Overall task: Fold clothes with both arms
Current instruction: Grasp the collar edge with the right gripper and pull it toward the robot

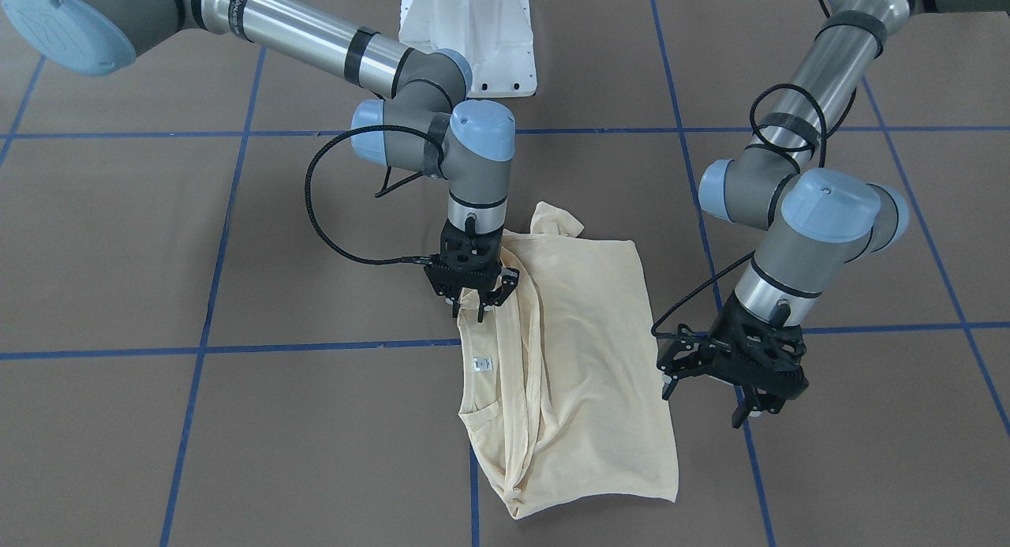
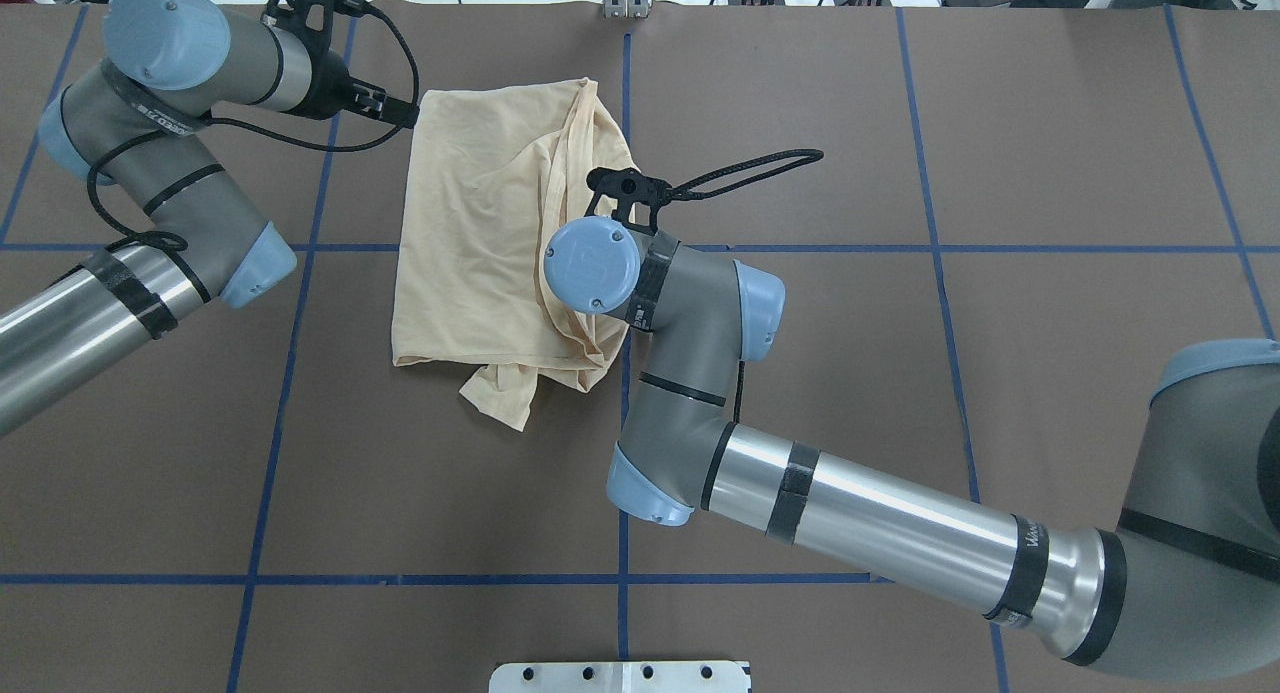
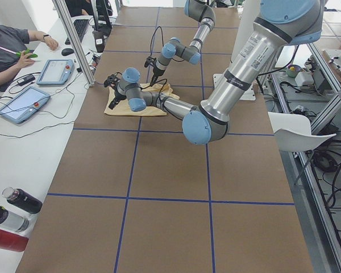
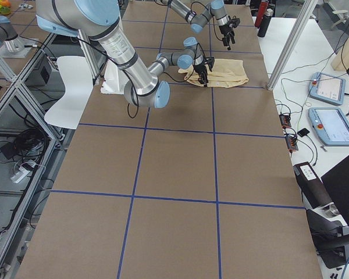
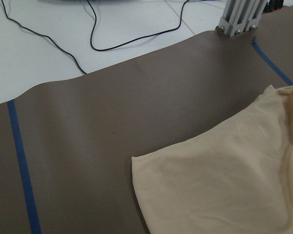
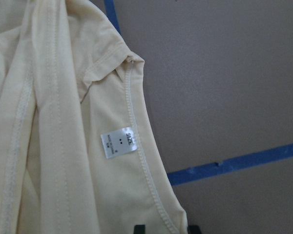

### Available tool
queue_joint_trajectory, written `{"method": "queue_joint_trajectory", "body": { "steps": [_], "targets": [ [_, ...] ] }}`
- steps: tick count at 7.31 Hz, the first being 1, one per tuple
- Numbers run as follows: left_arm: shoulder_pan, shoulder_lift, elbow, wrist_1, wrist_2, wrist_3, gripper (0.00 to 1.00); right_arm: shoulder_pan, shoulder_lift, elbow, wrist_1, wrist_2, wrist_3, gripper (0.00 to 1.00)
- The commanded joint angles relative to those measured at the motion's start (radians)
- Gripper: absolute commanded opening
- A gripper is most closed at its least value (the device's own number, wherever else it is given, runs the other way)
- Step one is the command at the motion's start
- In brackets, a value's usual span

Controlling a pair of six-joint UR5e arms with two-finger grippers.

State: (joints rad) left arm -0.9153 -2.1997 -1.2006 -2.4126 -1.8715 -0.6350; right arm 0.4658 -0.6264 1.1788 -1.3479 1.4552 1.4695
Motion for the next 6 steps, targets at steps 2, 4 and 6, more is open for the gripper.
{"method": "queue_joint_trajectory", "body": {
  "steps": [2,4,6],
  "targets": [
    [0.000,0.000,0.001,0.000,0.000,0.000,1.00,0.001,-0.025,0.037,-0.005,0.007,-0.005,0.00],
    [0.000,0.000,0.000,0.000,0.000,0.000,1.00,-0.001,-0.181,0.234,-0.019,0.062,-0.017,0.00],
    [0.000,0.000,-0.002,0.000,0.000,0.000,1.00,-0.003,-0.368,0.440,-0.020,0.065,-0.040,0.00]
  ]
}}
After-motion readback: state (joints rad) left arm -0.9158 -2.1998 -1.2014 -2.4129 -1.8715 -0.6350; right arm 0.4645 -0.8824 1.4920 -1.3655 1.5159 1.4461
